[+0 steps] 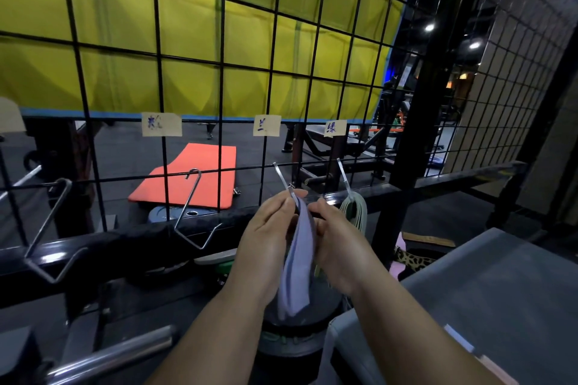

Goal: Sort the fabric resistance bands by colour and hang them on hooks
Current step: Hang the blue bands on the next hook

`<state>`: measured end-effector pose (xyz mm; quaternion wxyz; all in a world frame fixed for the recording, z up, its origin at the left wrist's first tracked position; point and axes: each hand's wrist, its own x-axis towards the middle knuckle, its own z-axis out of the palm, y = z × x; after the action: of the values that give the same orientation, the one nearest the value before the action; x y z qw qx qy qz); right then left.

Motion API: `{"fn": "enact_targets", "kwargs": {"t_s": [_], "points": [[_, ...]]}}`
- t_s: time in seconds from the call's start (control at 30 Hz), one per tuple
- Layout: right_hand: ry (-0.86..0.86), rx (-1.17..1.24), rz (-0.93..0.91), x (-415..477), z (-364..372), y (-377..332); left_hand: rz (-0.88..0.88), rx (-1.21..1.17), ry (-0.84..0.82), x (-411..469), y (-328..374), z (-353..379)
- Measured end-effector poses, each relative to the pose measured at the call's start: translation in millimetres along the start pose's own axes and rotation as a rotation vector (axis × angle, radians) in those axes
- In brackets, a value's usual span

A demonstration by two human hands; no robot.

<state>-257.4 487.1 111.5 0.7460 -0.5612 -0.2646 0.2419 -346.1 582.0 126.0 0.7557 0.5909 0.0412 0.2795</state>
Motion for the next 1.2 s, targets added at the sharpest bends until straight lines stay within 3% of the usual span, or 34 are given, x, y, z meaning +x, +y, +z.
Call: {"fn": "enact_targets", "kwargs": {"t_s": [0.27,0.6,0.77,0.9,1.2], "points": [[0.016,-0.007,0.109,-5,4,5,-0.074,-0.113,0.002,1,1,0],[-0.048,0.271,0.2,-16,16,-2,-0.108,-0.18,0.019,-5,2,6],[-0.03,0.248,0.204,-17,17,-3,-0.157,-0.243,0.013,-8,2,10],[-0.014,0.423,0.184,-14,16,3,-0.172,-0.261,0.052,-5,1,8],[0.004,0.029,0.027,-13,13,7,-0.047,-0.081,0.259,-1,11,7]]}}
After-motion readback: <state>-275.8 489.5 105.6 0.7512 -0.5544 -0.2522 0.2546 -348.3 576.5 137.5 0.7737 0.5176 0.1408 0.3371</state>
